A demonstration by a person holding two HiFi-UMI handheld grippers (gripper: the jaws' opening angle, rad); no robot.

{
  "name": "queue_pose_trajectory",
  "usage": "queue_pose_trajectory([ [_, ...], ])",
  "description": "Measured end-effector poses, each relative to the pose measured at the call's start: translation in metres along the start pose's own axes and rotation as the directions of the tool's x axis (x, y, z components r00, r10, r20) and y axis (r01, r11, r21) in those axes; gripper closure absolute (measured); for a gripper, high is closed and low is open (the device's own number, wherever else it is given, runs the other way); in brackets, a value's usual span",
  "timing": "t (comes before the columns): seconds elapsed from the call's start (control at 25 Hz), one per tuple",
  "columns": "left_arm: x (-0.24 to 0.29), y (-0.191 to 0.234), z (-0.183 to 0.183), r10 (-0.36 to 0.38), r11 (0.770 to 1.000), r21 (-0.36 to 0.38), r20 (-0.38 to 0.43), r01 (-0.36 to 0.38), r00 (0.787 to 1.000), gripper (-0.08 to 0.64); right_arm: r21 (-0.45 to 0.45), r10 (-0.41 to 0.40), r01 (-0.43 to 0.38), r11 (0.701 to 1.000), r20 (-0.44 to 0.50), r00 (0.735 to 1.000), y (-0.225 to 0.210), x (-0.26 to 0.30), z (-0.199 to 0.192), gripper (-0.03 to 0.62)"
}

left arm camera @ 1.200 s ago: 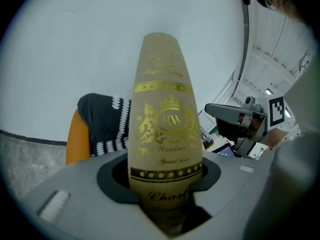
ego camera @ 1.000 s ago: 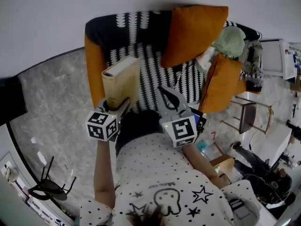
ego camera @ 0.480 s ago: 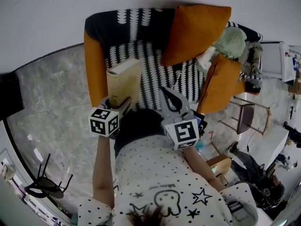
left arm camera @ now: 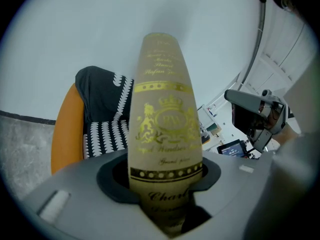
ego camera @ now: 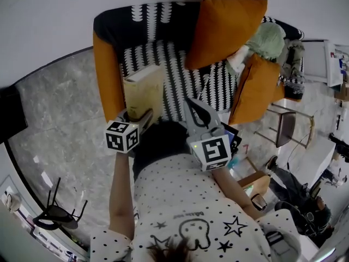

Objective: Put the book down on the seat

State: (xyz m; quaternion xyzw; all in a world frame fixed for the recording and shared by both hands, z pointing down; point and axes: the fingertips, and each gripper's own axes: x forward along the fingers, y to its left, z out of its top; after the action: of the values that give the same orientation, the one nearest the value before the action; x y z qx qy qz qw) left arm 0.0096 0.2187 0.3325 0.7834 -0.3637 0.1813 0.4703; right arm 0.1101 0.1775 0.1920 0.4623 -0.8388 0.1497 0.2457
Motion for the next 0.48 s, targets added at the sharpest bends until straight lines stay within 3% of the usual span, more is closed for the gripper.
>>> queue_pose_trajectory([
  [0.48,0.013,0.011,-0.007,-0.010,1.000,-0.015,-0.034,0.009,0.999,0.330,0.003,-0.009,0.009,1.000,-0.008,1.000,0.000,0.000,0.001,0.598],
])
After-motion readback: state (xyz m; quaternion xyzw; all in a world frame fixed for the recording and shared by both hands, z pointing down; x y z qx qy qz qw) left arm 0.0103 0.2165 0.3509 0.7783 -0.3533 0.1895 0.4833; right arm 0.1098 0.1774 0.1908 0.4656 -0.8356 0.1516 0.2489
